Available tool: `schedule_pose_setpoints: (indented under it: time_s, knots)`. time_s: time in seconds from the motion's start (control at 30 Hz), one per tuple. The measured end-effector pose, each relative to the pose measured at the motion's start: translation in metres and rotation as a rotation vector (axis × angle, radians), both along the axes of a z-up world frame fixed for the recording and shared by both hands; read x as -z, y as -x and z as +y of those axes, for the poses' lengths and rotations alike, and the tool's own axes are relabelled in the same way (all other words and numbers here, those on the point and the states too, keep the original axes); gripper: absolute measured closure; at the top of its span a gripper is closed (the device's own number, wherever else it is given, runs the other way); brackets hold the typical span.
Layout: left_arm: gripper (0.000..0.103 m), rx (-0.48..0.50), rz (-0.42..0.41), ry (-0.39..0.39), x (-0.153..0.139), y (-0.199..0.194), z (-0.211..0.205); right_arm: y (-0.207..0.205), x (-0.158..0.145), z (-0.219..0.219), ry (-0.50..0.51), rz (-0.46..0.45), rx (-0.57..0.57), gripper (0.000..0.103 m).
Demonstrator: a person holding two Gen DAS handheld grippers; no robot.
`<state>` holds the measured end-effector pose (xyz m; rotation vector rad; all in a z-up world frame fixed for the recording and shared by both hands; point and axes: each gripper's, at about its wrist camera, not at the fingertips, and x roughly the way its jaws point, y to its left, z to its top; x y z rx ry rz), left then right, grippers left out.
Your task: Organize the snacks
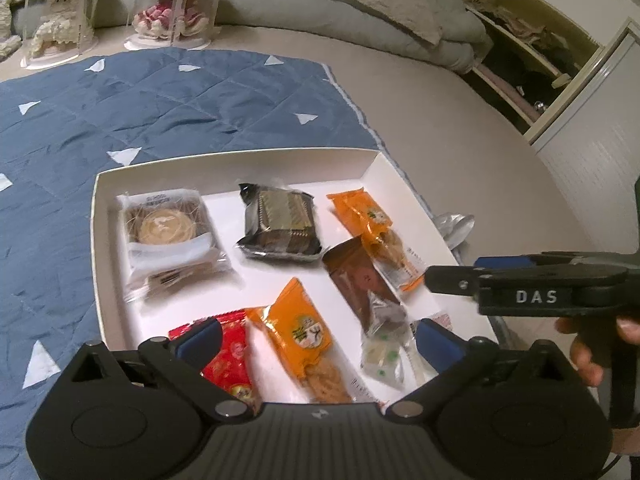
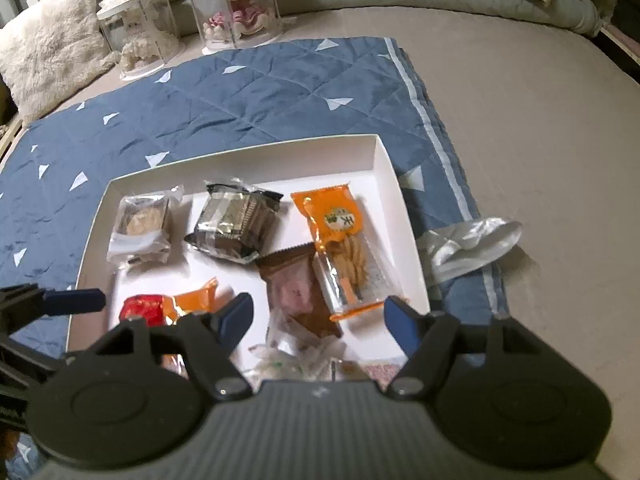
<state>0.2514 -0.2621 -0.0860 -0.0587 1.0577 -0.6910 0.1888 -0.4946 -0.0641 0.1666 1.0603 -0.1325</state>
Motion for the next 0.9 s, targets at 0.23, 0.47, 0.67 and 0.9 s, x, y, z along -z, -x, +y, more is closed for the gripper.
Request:
schedule_pose_setpoints:
  time_s: [0.23,0.47,0.67,0.9]
  knots:
    - [0.0,-0.015,-0.009,-0.017,-0.009,0.006,0.013,0.013,-0.008,0.003,0.012,-0.018,-0.001,0.022]
    - [0.0,-0.03,-0.02,-0.038,-0.019,0.013,0.028,0.03,-0.02,0.015,0.053,-0.049,-0.007,0.011]
    - [0.0,-0.034,-0.023,-0.053,-0.024,0.02,0.039,0.046,-0.025,0.02,0.077,-0.047,-0.003,0.004]
    - [0.0,-0.062,-0.054,-0.055,-0.039,0.031,0.06,0.066,-0.041,0.022,0.071,-0.098,0.018,0.001]
